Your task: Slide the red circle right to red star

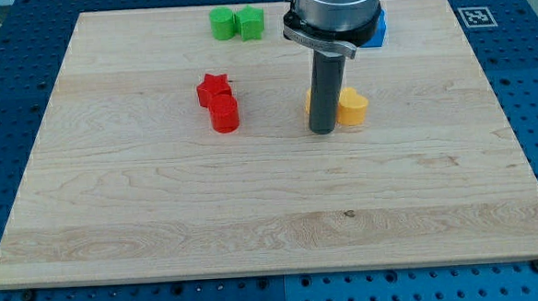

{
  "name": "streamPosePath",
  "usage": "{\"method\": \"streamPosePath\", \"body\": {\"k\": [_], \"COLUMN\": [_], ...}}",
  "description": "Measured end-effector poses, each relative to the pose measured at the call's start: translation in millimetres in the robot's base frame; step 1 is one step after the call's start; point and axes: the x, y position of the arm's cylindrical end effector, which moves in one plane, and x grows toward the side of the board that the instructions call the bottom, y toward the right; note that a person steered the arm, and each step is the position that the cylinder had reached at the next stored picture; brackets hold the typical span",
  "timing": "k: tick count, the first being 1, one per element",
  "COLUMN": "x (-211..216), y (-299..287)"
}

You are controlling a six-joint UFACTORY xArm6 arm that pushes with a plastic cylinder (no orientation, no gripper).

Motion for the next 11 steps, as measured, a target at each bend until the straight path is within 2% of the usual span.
{"method": "streamPosePath", "body": {"k": [2,4,5,6,7,10,11], "x": [-1.3,3.3,31.6,38.8,26.9,-20.7,-28.8], "y": [36.1,36.2,-6.7,-79.3,-131.4,-122.2,-94.6]}}
